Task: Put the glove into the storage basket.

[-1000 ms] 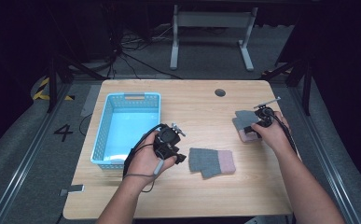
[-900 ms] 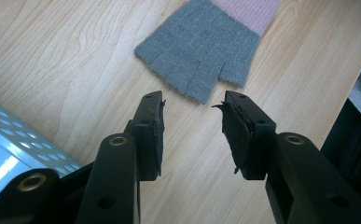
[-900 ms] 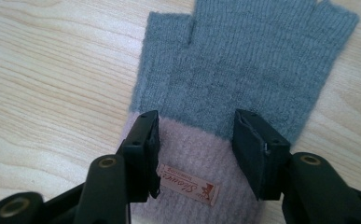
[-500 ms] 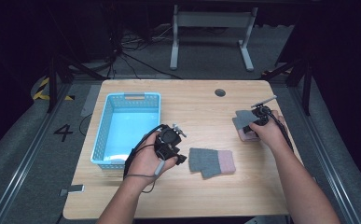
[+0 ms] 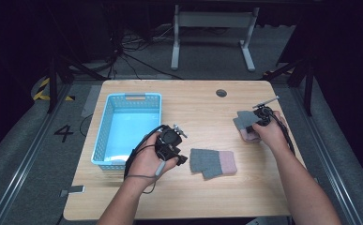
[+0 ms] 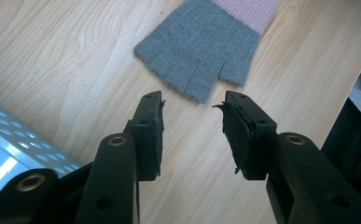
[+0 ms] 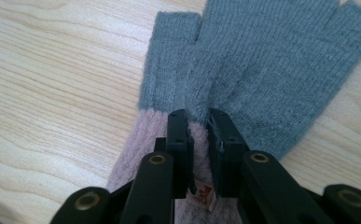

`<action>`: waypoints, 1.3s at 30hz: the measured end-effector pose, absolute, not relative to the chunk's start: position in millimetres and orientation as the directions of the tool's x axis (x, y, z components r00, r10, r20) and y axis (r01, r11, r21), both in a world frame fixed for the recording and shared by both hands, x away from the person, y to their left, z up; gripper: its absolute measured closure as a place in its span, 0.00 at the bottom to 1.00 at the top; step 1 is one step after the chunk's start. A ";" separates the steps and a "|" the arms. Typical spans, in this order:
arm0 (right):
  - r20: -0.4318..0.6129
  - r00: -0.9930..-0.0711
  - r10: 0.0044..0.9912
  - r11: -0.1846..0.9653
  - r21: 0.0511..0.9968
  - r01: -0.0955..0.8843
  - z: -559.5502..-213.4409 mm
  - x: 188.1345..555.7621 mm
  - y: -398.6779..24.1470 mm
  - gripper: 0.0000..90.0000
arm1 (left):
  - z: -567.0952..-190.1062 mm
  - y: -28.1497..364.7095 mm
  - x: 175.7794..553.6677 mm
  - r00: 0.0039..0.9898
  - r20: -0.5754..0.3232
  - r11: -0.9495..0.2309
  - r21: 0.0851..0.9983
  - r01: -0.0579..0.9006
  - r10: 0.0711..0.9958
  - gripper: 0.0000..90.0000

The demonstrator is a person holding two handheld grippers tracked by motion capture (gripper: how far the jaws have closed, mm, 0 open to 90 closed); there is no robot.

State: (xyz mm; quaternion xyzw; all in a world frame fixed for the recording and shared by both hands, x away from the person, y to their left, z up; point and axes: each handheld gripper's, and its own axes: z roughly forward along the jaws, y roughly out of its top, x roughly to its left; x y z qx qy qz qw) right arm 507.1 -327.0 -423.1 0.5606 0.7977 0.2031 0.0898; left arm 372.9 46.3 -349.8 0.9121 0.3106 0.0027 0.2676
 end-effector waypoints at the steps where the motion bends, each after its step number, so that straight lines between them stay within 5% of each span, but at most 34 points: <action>1: 0.072 -0.363 0.929 0.299 0.430 0.852 -421.8 506.1 -326.2 0.91 | -349.9 46.5 372.9 0.805 -0.164 -0.659 0.492 0.568 0.571 0.65; 39: 0.064 -0.613 0.787 0.456 0.609 0.649 -332.8 428.7 -303.5 0.91 | -347.0 45.8 371.3 0.809 -0.163 -0.660 0.500 0.561 0.564 0.65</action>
